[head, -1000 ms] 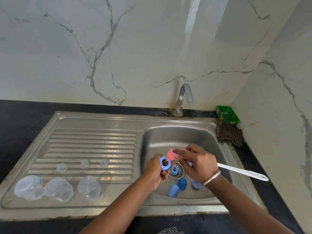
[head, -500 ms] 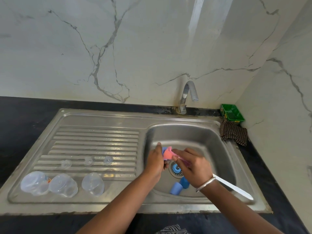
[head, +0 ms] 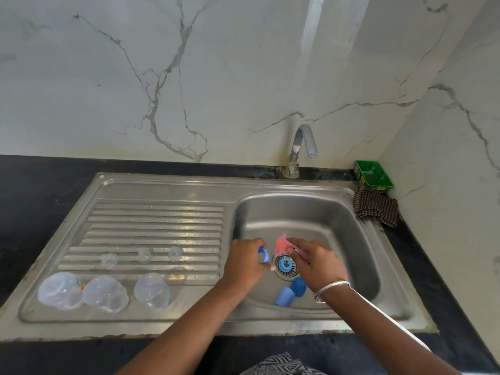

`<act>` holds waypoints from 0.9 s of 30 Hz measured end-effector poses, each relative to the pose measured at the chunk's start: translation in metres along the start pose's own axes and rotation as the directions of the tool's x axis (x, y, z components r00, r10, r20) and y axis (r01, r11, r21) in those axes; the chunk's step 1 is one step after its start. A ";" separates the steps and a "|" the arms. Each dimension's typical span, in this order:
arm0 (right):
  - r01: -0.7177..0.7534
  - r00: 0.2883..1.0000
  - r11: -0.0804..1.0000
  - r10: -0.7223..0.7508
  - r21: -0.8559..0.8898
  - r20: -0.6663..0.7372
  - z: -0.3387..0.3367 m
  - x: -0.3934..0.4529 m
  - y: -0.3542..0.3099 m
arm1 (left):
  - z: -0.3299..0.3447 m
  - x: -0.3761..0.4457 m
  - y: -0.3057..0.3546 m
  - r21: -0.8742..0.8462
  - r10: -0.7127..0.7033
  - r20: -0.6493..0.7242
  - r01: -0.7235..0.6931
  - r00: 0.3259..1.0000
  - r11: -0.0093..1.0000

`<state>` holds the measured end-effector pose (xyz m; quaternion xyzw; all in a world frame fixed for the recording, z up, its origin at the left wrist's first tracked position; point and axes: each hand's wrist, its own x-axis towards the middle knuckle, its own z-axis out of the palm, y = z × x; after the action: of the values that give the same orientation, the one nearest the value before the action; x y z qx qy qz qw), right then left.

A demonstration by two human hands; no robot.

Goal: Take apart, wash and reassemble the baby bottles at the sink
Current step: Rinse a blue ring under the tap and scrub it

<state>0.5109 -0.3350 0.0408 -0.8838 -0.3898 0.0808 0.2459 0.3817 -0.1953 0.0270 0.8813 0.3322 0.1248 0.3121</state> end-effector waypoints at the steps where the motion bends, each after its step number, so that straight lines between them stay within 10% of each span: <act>1: -0.003 1.000 1.000 0.003 -0.004 0.020 0.000 -0.001 -0.001 | 0.004 -0.002 0.000 -0.032 -0.002 0.015 0.003 1.000 0.999; 14: -0.109 0.984 0.936 0.053 0.335 0.172 0.014 0.008 -0.026 | -0.010 0.003 -0.017 -0.445 -0.336 0.016 0.308 0.942 0.841; 27: -0.376 0.922 0.918 0.385 0.124 -0.052 -0.029 0.060 0.074 | 0.017 0.001 -0.022 -0.565 -0.440 0.103 0.417 0.892 0.713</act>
<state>0.6097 -0.3443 0.0316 -0.9299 -0.1959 0.1153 0.2891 0.3787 -0.1901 0.0001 0.6423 0.4798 0.1599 0.5760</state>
